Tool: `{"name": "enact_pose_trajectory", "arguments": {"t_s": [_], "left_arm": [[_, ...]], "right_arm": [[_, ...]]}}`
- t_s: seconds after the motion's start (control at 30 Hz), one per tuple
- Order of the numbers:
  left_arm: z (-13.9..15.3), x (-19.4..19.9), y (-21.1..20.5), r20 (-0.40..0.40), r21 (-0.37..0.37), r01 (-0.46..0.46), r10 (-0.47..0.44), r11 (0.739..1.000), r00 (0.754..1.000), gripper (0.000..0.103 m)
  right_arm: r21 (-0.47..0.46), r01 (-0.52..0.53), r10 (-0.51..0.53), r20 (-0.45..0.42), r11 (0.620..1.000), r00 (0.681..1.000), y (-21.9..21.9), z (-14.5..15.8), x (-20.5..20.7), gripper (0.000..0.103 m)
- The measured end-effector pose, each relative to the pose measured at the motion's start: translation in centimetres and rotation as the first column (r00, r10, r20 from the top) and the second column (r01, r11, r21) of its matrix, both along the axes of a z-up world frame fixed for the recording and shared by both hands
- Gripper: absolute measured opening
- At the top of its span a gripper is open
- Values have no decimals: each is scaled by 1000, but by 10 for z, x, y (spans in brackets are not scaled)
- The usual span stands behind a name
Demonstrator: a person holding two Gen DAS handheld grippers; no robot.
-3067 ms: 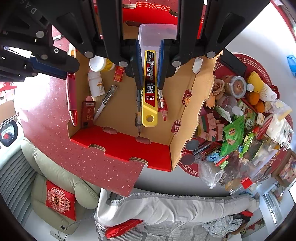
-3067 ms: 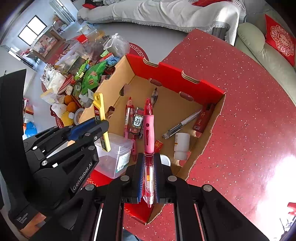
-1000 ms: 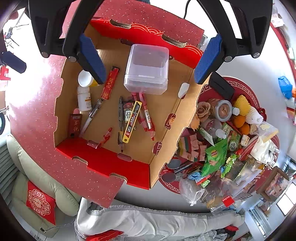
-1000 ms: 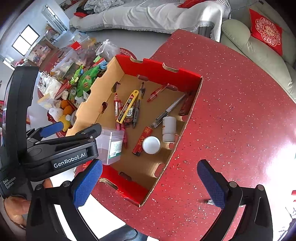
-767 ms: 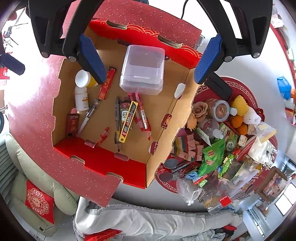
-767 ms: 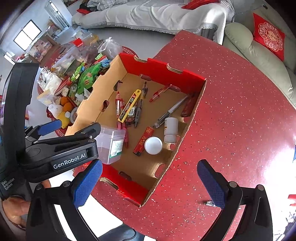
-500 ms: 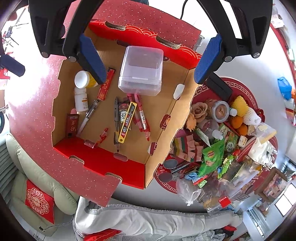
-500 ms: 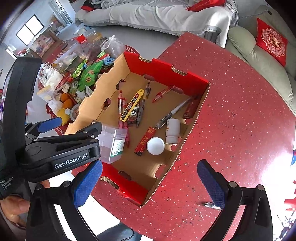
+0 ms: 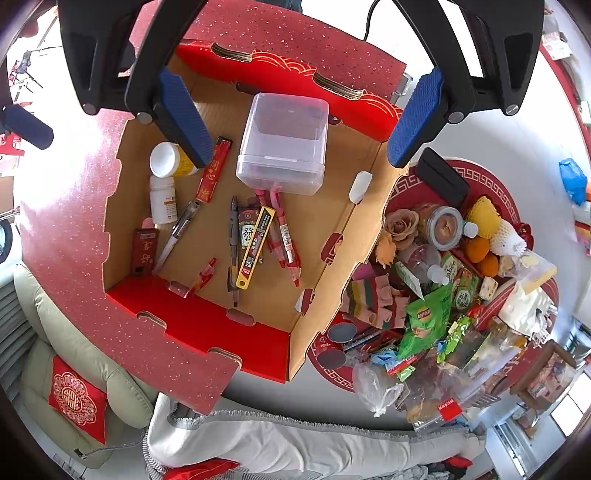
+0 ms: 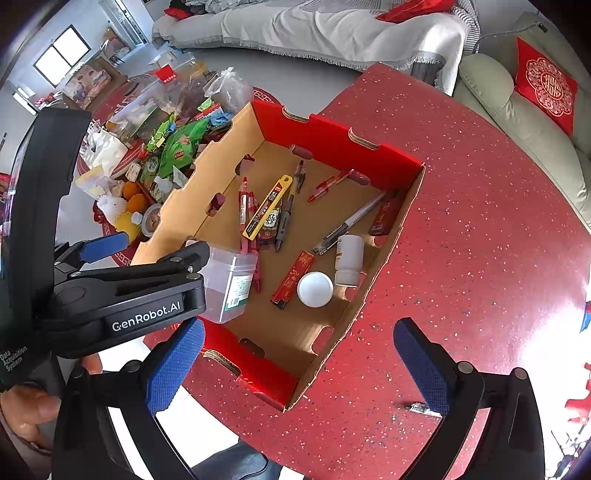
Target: Organize rigid objects
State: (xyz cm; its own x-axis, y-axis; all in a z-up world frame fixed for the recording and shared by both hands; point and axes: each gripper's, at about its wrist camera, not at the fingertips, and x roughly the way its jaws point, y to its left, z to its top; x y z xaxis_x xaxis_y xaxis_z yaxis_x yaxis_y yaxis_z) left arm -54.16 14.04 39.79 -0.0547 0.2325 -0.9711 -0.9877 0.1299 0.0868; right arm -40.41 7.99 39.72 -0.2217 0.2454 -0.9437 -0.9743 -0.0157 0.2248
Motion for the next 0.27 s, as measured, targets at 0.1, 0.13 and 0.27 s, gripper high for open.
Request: {"name": "enact_pose_trajectory", "arguments": {"t_s": [0.1,0.13,0.27], "left_arm": [[-1,-2,1,7,-9,-10,10,1000,1000,96],[-1,-3,2,9,-10,-14,14,1000,1000,96],[2,-4,2,15,9,-18,18,1000,1000,96]], "right_arm": [[-4,-5,5,1,1000,1000,0,0,-1,103],[-4,-6,6,1,1000,1000,0,0,-1,103],[-7,-9,9,2,1000,1000,0,-1,-2,103]]}}
